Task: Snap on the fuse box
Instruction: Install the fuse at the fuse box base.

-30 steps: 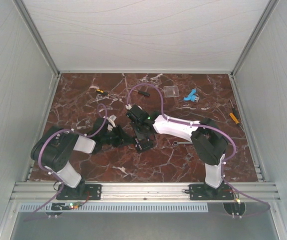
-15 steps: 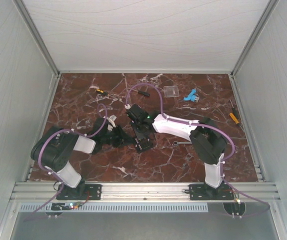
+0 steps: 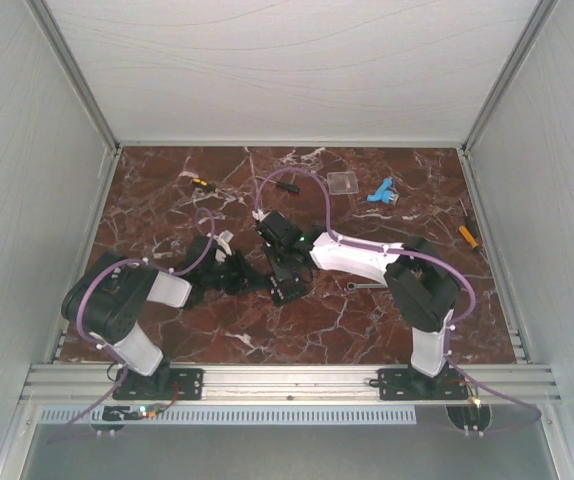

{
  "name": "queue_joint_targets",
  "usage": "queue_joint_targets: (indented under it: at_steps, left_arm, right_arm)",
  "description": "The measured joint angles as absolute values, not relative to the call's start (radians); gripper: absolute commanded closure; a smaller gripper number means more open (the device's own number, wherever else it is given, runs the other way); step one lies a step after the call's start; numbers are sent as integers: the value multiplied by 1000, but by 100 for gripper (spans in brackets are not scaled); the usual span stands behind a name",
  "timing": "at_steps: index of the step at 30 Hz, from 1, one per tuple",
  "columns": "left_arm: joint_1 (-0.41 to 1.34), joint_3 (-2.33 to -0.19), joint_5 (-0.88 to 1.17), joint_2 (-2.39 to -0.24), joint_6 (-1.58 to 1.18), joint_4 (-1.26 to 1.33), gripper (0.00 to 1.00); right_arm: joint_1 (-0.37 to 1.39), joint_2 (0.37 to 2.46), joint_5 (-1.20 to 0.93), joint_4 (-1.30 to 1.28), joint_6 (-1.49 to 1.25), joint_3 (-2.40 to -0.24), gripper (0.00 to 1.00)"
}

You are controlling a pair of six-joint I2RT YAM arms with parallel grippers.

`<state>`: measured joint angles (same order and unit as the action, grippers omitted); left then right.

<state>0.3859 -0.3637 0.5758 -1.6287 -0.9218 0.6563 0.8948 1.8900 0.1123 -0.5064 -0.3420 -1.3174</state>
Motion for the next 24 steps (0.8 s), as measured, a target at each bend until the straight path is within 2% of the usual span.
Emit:
queue_joint_targets:
  at_steps: [18,24]
  left_arm:
    - [416,-327,575,-1600,-954,662,72]
    - [427,-315,556,-1522,-945,608,70]
  right_arm:
    - [902,1861,120,-457,-341,-1279,100]
    - [902,1826,104,-541,-297,-1279,89]
